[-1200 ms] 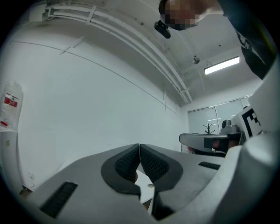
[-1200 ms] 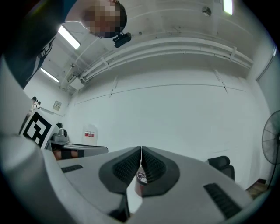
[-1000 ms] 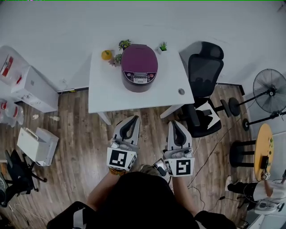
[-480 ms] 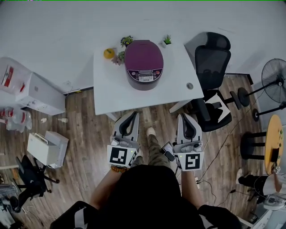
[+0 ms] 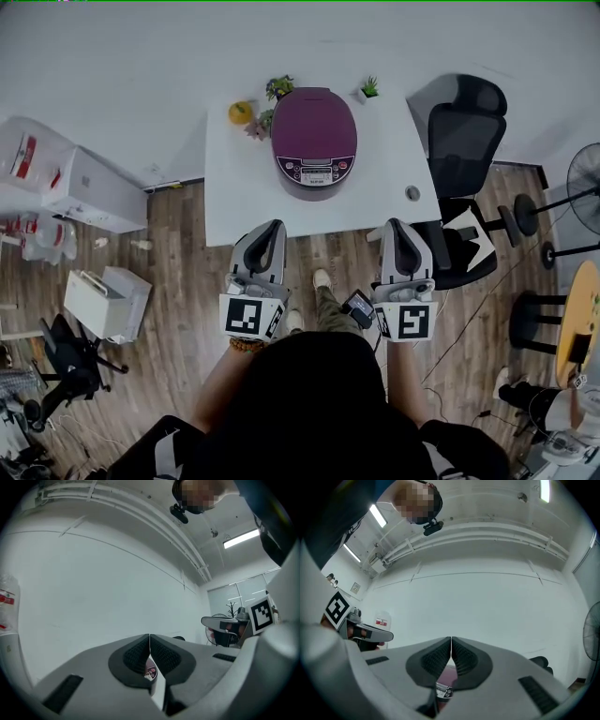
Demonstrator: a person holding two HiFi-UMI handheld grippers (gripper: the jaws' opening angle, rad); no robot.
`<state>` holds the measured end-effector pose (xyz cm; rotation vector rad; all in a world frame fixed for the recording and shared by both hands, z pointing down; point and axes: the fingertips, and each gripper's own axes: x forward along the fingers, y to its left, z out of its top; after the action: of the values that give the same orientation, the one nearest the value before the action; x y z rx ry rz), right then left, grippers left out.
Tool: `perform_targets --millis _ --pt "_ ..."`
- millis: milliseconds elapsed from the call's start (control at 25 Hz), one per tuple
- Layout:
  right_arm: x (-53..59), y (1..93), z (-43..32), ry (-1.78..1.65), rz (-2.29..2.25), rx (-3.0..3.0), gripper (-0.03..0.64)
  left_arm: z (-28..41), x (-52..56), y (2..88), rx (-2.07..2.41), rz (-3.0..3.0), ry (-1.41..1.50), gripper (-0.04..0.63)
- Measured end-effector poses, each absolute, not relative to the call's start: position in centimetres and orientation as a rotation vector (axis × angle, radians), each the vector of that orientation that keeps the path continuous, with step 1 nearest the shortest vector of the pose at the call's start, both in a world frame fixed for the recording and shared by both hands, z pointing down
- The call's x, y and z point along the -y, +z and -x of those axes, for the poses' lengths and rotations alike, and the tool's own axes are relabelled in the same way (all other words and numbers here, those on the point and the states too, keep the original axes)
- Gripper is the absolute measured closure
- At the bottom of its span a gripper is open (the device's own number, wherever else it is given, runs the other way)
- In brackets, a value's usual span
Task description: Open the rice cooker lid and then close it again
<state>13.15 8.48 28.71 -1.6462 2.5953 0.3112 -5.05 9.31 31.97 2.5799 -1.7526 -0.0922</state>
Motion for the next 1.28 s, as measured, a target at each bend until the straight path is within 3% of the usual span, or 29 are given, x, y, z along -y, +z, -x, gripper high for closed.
perform_targets --millis 800,1280 --pt "5.5 34.3 -16.8 0.046 1.387 -2.871 0.588 0.1 2.2 35.6 1.875 -2.496 0.182 0.572" --pt "11.3 35.6 -12.3 0.049 1.227 -3.051 0.588 3.7 6.0 39.9 1.888 -2.374 0.221 0.572"
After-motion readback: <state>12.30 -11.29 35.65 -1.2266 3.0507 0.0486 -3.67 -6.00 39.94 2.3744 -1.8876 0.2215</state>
